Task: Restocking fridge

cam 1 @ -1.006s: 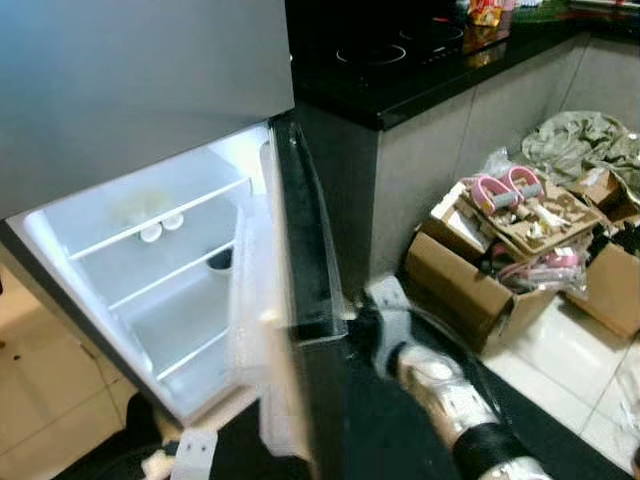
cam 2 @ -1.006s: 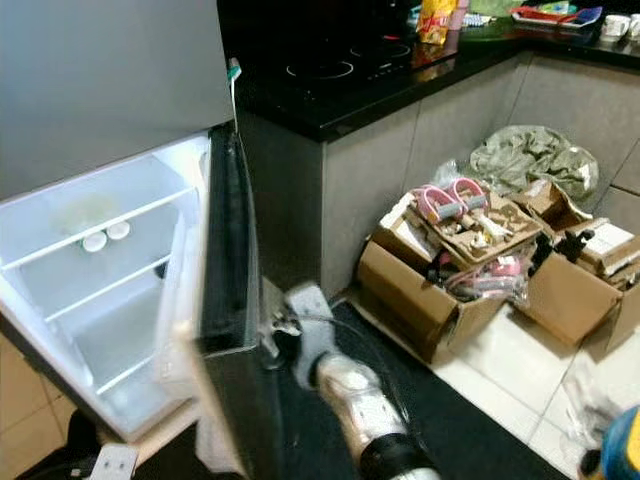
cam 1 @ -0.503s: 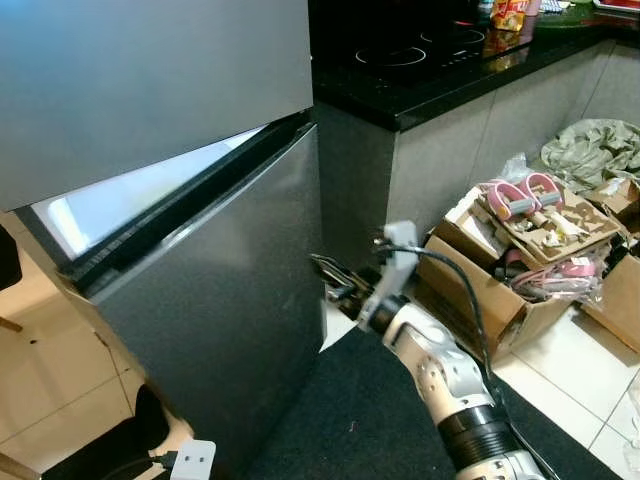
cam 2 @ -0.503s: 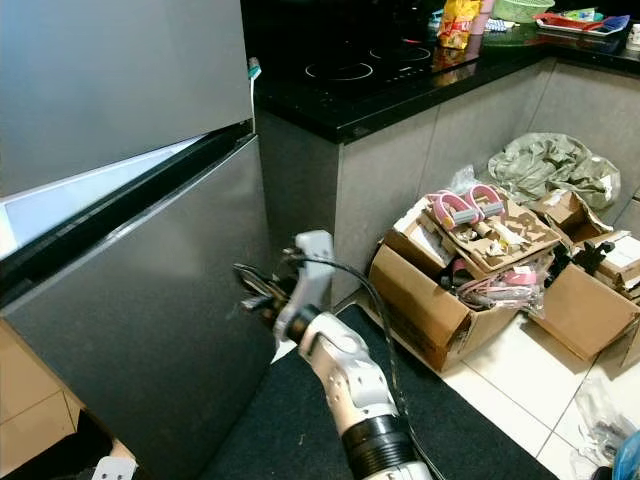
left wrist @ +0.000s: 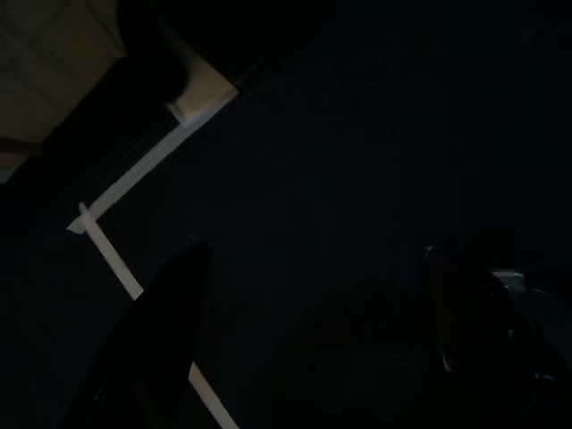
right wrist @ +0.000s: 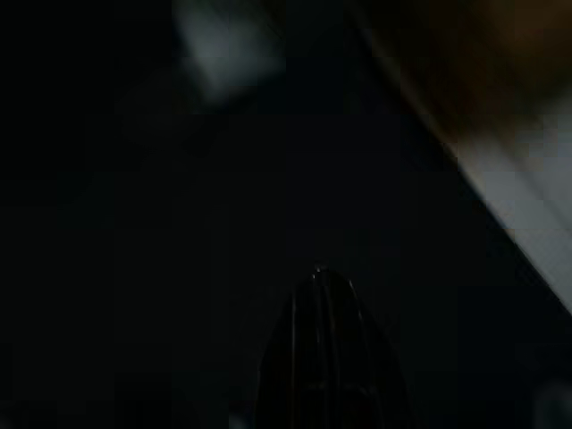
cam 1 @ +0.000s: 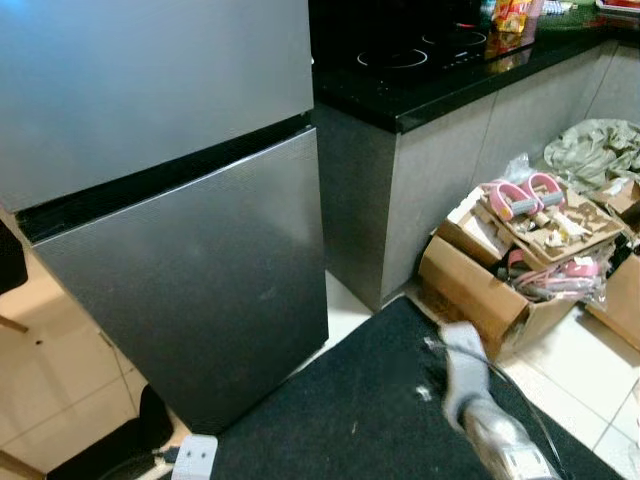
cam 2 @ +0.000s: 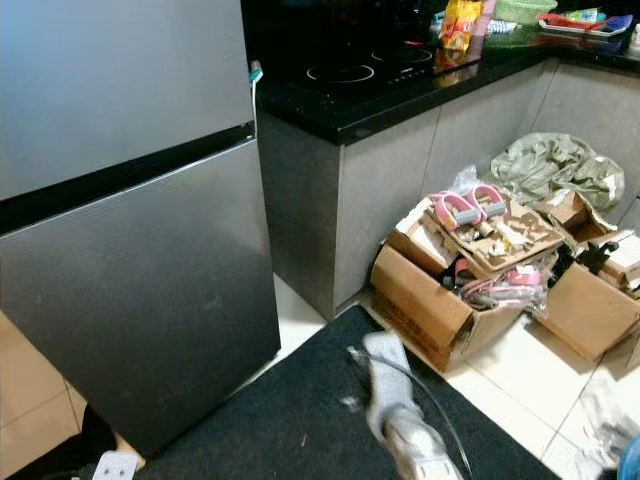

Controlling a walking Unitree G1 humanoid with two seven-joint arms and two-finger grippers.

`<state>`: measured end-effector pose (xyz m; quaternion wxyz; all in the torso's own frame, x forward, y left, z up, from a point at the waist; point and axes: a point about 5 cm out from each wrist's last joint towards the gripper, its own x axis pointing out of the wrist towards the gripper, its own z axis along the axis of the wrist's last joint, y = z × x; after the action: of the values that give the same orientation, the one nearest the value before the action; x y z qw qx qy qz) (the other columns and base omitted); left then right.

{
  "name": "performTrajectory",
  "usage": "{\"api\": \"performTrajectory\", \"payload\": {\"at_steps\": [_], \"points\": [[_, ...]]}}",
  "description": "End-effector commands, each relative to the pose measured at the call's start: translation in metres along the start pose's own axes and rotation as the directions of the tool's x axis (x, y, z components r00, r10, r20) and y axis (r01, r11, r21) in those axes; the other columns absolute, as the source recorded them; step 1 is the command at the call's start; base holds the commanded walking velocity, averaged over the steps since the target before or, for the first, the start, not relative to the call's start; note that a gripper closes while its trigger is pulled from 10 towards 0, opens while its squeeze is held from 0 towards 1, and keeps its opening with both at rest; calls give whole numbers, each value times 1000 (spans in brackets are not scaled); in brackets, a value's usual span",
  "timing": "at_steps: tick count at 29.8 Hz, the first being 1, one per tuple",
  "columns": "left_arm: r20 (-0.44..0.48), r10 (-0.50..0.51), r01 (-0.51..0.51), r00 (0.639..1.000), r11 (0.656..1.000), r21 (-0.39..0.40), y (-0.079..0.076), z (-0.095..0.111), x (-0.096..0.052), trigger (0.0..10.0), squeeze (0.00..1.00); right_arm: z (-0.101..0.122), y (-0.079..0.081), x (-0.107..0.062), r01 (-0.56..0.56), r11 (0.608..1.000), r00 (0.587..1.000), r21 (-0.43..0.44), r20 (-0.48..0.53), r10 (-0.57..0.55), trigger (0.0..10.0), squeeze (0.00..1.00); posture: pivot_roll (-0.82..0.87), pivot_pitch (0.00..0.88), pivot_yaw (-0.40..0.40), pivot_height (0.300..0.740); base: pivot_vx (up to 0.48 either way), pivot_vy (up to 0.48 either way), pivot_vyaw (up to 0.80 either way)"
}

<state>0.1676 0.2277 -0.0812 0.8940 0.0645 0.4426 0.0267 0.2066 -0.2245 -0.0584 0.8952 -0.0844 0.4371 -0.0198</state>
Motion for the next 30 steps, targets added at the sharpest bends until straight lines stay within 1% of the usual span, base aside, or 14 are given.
{"api": "performTrajectory", "payload": {"at_steps": [1, 2, 3, 4, 6, 8, 11, 12, 13, 14, 16, 21, 24, 30], "points": [[-13, 7, -7, 1000, 1000, 7, 1, 0, 1, 10000, 0, -18, -5, -3, 48, 998, 998, 39, -36, -46, 10000, 0, -64, 22, 49, 740, 0, 0, 0], [7, 8, -8, 1000, 1000, -10, 1, 7, 2, 10000, 0, -34, -12, -7, 84, 992, 995, 92, -68, -78, 10000, 0, -68, 17, 52, 740, 0, 0, 0], [7, 8, -8, 1000, 1000, -10, 1, 7, 2, 10000, 0, -34, -12, -7, 84, 992, 995, 92, -68, -78, 10000, 0, -68, 17, 52, 740, 0, 0, 0], [24, 2, -2, 1000, 1000, -10, 0, 13, 4, 10000, 0, -44, -16, -11, 108, 985, 992, 135, -81, -98, 10000, 0, -70, 14, 57, 740, 0, 0, 0], [40, -9, 9, 999, 1000, -3, -3, 20, 5, 10000, 0, -50, -17, -12, 128, 981, 989, 148, -90, -116, 10000, 0, -71, 13, 60, 740, 0, 0, 0], [66, -23, 22, 998, 999, 23, -7, 28, 7, 10000, 0, -51, -15, -12, 131, 980, 989, 147, -86, -119, 10000, 0, -73, 11, 66, 740, 0, 0, 0], [103, -37, 35, 994, 999, 24, -14, 40, 9, 10000, 0, -49, -10, -11, 109, 987, 993, 121, -59, -103, 10000, 0, -71, 12, 67, 740, 0, 0, 0], [121, -40, 38, 992, 999, 21, -17, 45, 9, 10000, 0, -47, -5, -10, 80, 993, 996, 87, -45, -76, 10000, 0, -67, 12, 65, 740, 0, 0, 0], [131, -43, 40, 990, 999, 20, -20, 48, 10, 10000, 0, -46, -1, -10, 55, 996, 998, 64, -39, -52, 10000, 0, -65, 14, 64, 740, 0, 0, 669], [131, -43, 40, 990, 999, 20, -20, 48, 10, 10000, 0, -46, -1, -10, 55, 996, 998, 64, -39, -52, 10000, 0, -65, 14, 64, 740, 0, 0, 669], [138, -49, 46, 989, 999, 26, -24, 53, 11, 10000, 0, -43, 6, -8, 24, 999, 1000, 29, -19, -23, 10000, 0, -64, 20, 61, 740, 0, 0, 800], [145, -54, 50, 988, 998, 31, -25, 55, 11, 10000, 0, -39, 12, -6, 9, 1000, 1000, 27, 1, -9, 10000, 0, -65, 23, 63, 740, 0, 0, 800], [150, -52, 48, 987, 998, 27, -24, 55, 10, 10000, 0, -31, 15, -4, -2, 1000, 1000, 31, 28, 1, 10000, 0, -59, 32, 59, 740, 0, 0, 800], [163, -40, 38, 986, 999, 16, -20, 55, 9, 10000, 0, -27, 16, -3, -16, 1000, 999, 24, 45, 15, 10000, 0, -53, 37, 52, 740, 0, 0, 800]]}}
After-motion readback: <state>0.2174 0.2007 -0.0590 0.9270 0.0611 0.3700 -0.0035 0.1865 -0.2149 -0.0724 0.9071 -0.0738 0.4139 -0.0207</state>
